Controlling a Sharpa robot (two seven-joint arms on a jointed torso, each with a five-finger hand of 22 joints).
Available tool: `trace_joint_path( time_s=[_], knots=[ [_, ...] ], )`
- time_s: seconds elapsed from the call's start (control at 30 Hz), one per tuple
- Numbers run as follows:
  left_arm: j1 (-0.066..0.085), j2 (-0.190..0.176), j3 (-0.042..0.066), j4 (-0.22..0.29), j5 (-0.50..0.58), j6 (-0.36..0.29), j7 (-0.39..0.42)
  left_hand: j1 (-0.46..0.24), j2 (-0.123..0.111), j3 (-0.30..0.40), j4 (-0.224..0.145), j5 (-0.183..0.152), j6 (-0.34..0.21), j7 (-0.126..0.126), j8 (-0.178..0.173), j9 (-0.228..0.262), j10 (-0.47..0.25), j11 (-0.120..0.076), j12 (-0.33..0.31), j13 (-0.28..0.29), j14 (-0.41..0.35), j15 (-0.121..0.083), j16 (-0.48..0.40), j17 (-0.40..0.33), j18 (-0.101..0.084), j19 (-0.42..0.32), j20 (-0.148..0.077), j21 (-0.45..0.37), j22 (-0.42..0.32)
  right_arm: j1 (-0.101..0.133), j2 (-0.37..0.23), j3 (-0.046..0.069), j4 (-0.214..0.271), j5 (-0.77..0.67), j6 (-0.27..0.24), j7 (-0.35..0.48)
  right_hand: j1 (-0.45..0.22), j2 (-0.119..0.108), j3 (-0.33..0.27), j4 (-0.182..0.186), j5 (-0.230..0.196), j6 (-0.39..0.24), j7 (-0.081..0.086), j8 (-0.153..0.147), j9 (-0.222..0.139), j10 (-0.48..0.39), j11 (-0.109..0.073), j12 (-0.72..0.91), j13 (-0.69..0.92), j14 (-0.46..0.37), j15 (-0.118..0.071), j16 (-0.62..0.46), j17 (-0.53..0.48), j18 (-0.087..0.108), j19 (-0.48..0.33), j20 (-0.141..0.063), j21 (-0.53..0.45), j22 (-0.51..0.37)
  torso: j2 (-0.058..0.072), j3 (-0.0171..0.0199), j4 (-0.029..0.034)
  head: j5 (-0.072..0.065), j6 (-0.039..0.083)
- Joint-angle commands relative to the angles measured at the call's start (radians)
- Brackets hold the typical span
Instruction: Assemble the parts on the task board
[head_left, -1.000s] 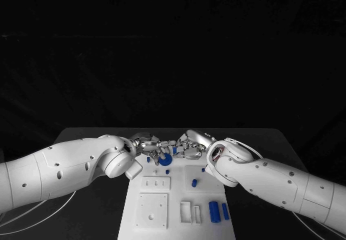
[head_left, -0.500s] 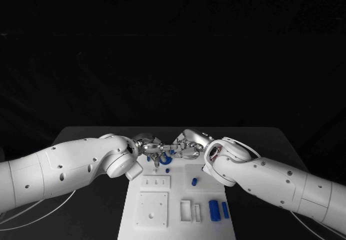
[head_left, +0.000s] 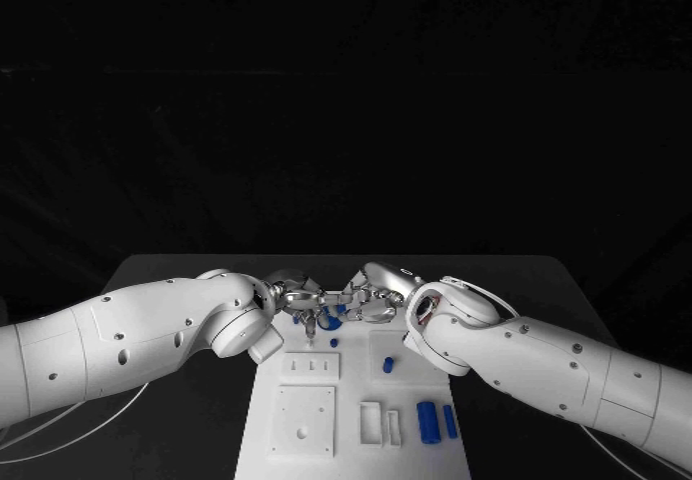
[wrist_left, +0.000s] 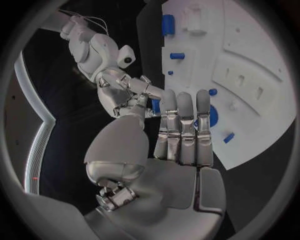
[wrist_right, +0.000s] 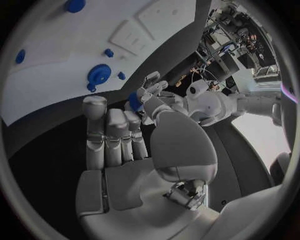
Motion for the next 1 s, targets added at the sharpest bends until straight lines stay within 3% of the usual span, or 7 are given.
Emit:
trace_joint_path(
  time_s=[0.03, 0.4, 1.0],
  knots=[
    [0.001, 0.003, 0.0, 0.001, 0.012, 0.011, -0.005, 0.0, 0.015, -0.004, -0.009, 0.004, 0.001, 0.0, -0.002, 0.001, -0.006, 0.0, 0.003, -0.001, -0.008, 0.001, 0.006, -0.002, -0.012, -0.005, 0.001, -0.007, 0.003, 0.0, 0.002, -0.001, 0.006, -0.012, 0.034, -0.004, 0.011, 0.003, 0.004, 0.003, 0.003, 0.027, -0.013, 0.003, 0.004, 0.0, -0.003, 0.002, 0.001, 0.002, -0.003, 0.003, 0.001, -0.006, 0.035, -0.004, 0.005, 0.077, 0.0, 0.0002, 0.0002, 0.0, 0.0],
    [0.001, 0.01, -0.001, -0.002, 0.01, 0.017, -0.017, 0.012, 0.027, -0.016, -0.03, 0.003, 0.001, 0.002, -0.01, -0.01, -0.008, 0.001, 0.002, -0.003, -0.011, 0.002, 0.006, -0.004, -0.012, -0.007, 0.003, -0.013, 0.008, 0.0, 0.005, -0.003, 0.01, -0.013, 0.038, -0.008, 0.011, 0.003, 0.0, 0.003, 0.003, 0.028, -0.013, 0.002, 0.003, -0.002, -0.003, 0.0, 0.0, 0.002, -0.003, 0.003, 0.001, -0.007, 0.035, -0.004, 0.006, 0.077, 0.001, 0.0003, 0.0005, 0.0, -0.003],
    [0.001, 0.014, -0.009, -0.002, -0.031, 0.036, -0.076, 0.024, 0.024, -0.015, -0.041, -0.011, 0.011, 0.001, -0.019, -0.025, -0.006, 0.0, 0.004, -0.002, -0.01, 0.001, 0.01, -0.003, -0.013, -0.005, 0.002, -0.016, 0.016, 0.0, 0.008, -0.003, 0.014, -0.015, 0.038, -0.015, 0.011, 0.003, -0.002, 0.005, 0.006, 0.027, -0.013, 0.002, 0.003, -0.002, -0.003, 0.0, 0.0, 0.003, -0.003, 0.002, 0.001, -0.006, 0.036, -0.004, 0.008, 0.078, 0.001, 0.0007, -0.0008, -0.003, -0.006]
  ],
)
